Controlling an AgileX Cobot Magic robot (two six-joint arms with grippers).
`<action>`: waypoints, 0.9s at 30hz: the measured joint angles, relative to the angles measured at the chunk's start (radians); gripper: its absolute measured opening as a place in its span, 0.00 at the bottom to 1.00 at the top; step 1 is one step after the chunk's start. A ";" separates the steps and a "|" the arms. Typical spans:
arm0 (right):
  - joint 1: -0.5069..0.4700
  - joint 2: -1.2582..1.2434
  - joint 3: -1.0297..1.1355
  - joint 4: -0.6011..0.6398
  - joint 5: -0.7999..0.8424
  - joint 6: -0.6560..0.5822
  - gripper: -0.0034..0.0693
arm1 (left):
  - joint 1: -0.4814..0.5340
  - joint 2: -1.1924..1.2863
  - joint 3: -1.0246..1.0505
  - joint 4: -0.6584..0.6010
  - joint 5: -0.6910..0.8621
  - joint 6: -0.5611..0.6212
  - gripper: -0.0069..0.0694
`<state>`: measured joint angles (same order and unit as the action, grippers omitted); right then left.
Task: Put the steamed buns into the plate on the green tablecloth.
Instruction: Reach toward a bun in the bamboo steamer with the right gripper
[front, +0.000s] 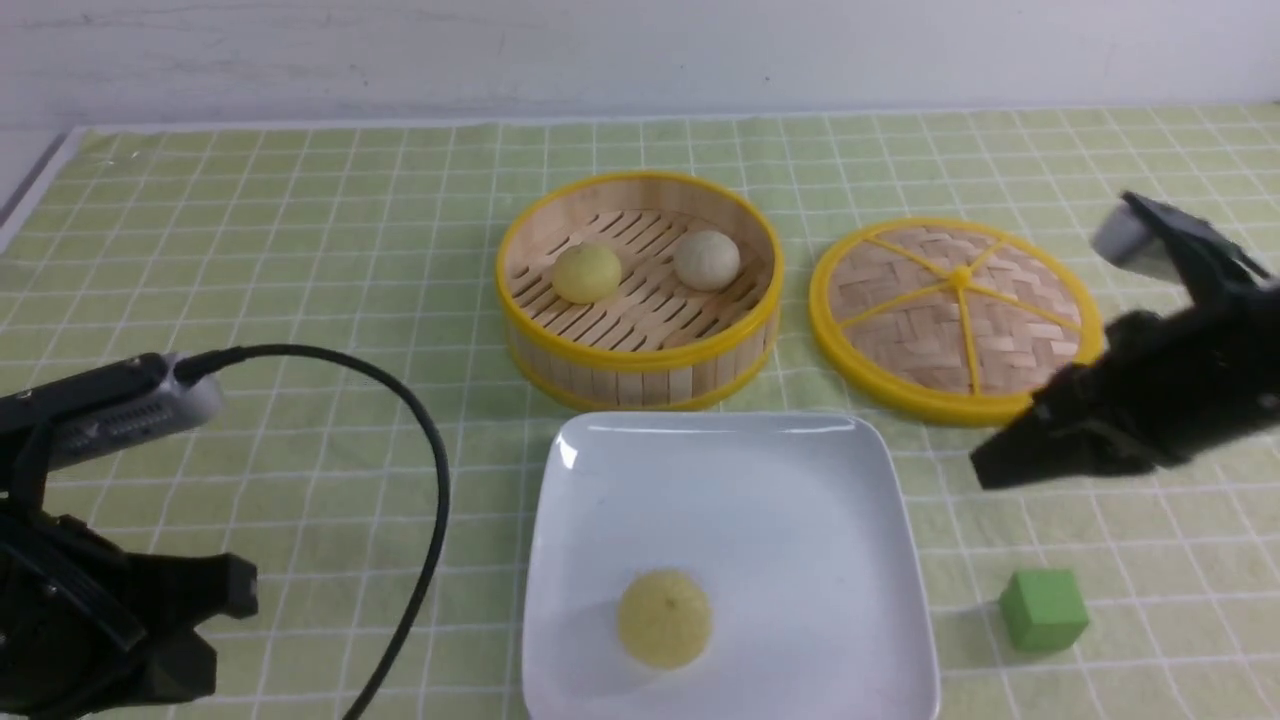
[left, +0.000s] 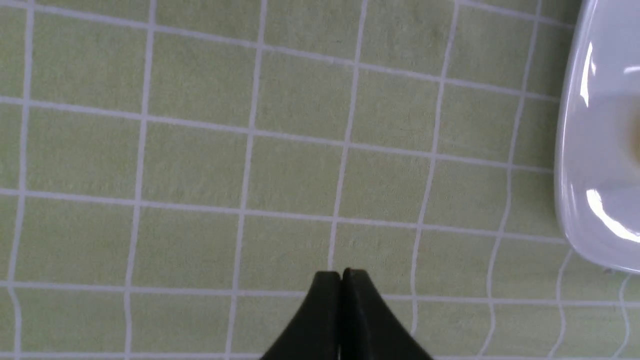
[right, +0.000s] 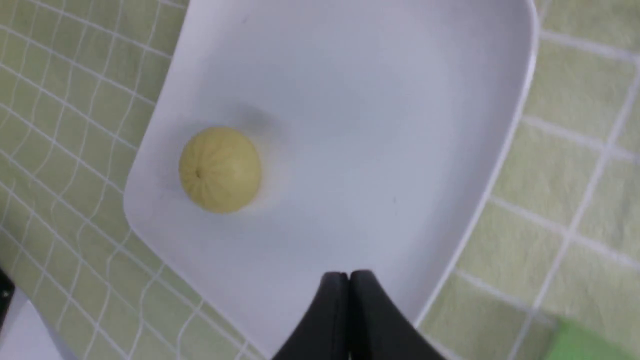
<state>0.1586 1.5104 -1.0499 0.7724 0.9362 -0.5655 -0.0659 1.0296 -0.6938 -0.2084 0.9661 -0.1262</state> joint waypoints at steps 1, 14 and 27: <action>0.000 0.009 -0.011 -0.005 0.000 0.002 0.07 | 0.000 0.000 0.000 0.000 -0.001 0.000 0.12; 0.188 0.548 -0.774 -0.311 -0.006 0.160 0.33 | 0.000 0.000 0.000 -0.005 -0.083 0.012 0.34; 0.199 0.821 -0.991 -0.348 -0.388 0.160 0.60 | 0.000 0.000 0.000 -0.054 -0.132 0.016 0.44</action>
<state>0.3576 2.3315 -2.0404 0.4243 0.5479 -0.4053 -0.0659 1.0296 -0.6938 -0.2623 0.8345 -0.1106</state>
